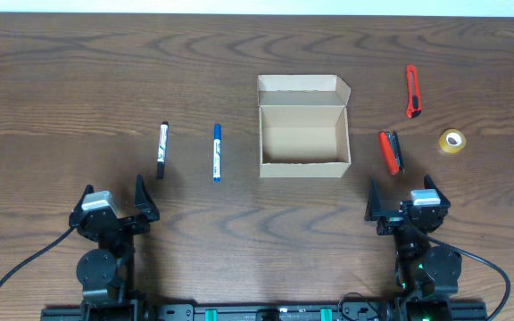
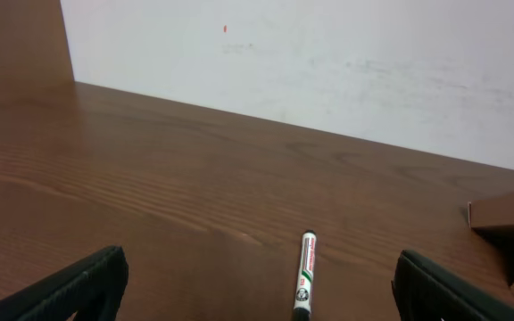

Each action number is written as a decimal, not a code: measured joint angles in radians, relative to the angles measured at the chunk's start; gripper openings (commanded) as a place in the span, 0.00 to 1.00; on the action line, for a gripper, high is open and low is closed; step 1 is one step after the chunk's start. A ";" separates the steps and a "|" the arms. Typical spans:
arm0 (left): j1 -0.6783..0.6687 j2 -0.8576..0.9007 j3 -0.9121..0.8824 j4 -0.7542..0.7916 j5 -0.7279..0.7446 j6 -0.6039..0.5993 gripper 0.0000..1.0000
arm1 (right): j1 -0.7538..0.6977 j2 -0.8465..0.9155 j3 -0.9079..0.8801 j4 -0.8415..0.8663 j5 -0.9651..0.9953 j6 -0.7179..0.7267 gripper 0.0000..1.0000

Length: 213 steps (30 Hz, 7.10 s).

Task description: Pack container

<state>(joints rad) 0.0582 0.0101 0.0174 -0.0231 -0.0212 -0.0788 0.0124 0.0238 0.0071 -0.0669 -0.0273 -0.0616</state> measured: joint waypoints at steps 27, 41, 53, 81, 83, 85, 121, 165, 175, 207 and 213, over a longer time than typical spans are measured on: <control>0.000 0.000 0.000 0.000 0.003 0.000 0.95 | 0.000 0.196 0.426 -0.272 0.208 0.065 0.99; 0.000 0.000 0.001 -0.002 0.003 0.000 0.95 | -0.033 1.135 1.321 -0.964 0.410 0.081 0.99; 0.001 0.000 0.001 -0.002 0.003 0.000 0.95 | -0.050 1.456 1.400 -1.038 0.375 0.081 0.99; 0.001 0.000 0.001 -0.002 0.003 0.000 0.95 | -0.571 1.694 1.450 -0.836 -0.085 0.027 0.99; 0.001 0.000 0.001 -0.002 0.003 0.000 0.95 | -0.571 1.738 1.449 -0.818 -0.090 0.025 0.99; 0.001 0.000 0.001 -0.002 0.003 0.000 0.95 | -0.574 1.760 1.448 -0.780 -0.088 0.024 0.99; 0.001 0.000 0.001 -0.002 0.003 0.000 0.95 | -0.584 2.004 1.556 -0.674 0.019 0.102 0.99; 0.001 0.000 0.001 -0.002 0.003 0.000 0.95 | -0.544 2.074 1.599 -0.824 0.113 0.107 0.99; 0.001 0.000 0.001 -0.002 0.003 0.000 0.95 | -0.544 2.102 1.599 -0.810 0.102 0.107 0.99; 0.001 0.000 0.001 -0.002 0.003 0.000 0.95 | -0.544 2.147 1.599 -0.807 0.094 0.106 0.99; 0.001 0.000 0.001 -0.002 0.003 0.000 0.95 | -0.544 2.159 1.599 -0.807 0.094 0.106 0.78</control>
<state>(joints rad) 0.0589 0.0101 0.0185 -0.0254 -0.0177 -0.0788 -0.5316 2.1830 1.6058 -0.8738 0.0669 0.0441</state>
